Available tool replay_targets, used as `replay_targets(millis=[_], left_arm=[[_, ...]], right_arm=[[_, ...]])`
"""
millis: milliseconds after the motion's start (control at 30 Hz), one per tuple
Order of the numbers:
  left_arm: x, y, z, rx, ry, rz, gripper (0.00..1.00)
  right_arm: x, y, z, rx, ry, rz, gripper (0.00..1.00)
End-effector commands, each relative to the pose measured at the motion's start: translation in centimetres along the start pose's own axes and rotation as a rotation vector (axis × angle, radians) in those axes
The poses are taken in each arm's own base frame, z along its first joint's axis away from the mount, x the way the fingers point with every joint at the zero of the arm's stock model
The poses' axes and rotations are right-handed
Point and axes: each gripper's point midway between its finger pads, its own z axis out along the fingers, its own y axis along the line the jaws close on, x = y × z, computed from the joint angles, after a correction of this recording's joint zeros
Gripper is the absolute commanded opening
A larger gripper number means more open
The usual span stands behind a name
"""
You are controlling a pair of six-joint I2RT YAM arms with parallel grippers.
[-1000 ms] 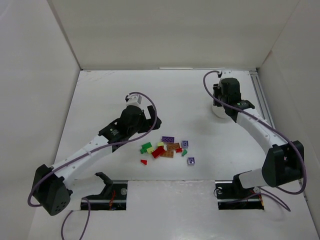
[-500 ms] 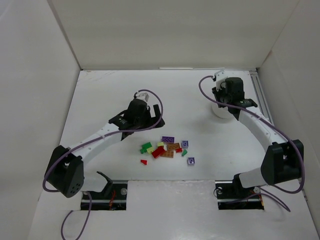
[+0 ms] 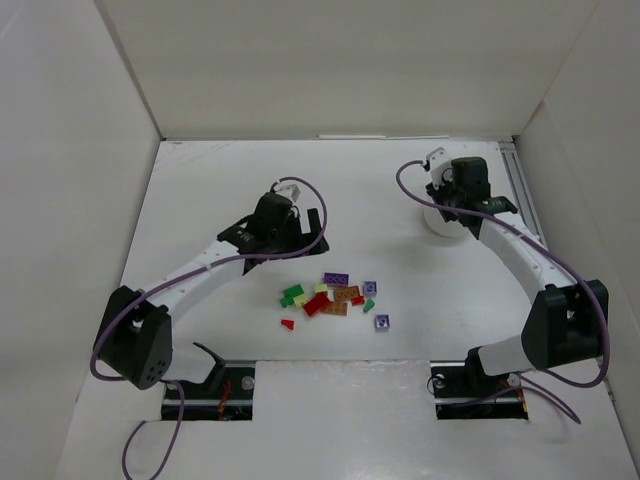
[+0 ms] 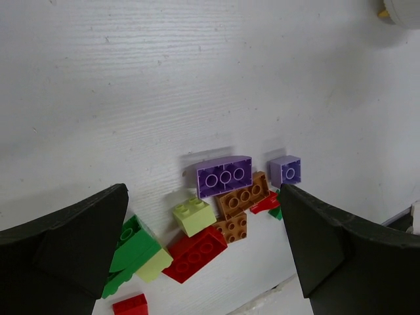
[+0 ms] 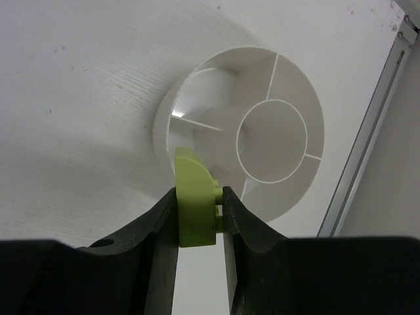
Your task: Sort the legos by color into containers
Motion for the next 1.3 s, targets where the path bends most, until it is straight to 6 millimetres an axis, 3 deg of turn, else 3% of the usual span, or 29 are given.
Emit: replay_targets(millis=[0, 300, 400, 467, 733, 867, 1000, 1200, 1267], left_arm=[[-2.1, -1.3, -1.0, 0.043, -0.040, 0.029, 1.00], [-2.1, -1.2, -1.5, 0.035, -0.045, 0.038, 1.00], [-2.0, -0.9, -1.6, 0.026, -0.051, 0.037, 1.00], [-2.0, -0.9, -1.9, 0.025, -0.050, 0.037, 1.00], [-1.4, -0.1, -2.5, 0.006, -0.048, -0.007, 1.00], [-0.2, 0.8, -2.4, -0.026, -0.021, -0.047, 1.00], [2.5, 2.8, -1.9, -0.088, 0.043, -0.086, 1.00], [5.2, 5.8, -1.7, -0.200, 0.071, -0.184, 1.00], [5.1, 6.1, -1.7, -0.229, 0.056, -0.228, 1.00]], right_arm=[[-0.6, -1.9, -0.7, 0.065, -0.009, 0.003, 0.26], [-0.4, -1.9, 0.0, 0.055, -0.003, 0.008, 0.34], [-0.1, -2.3, 0.0, 0.069, 0.004, 0.014, 0.49], [0.0, -2.5, -0.1, 0.080, 0.010, 0.014, 0.53], [0.1, -3.0, 0.0, 0.107, 0.024, 0.033, 0.55], [-2.6, -2.0, -2.0, 0.096, -0.070, 0.034, 0.56], [-5.7, -1.3, -4.2, 0.104, -0.202, 0.112, 0.56], [-8.4, 2.6, -6.2, -0.059, -0.342, 0.128, 0.55], [-9.0, 3.6, -6.7, -0.091, -0.363, 0.124, 0.55]])
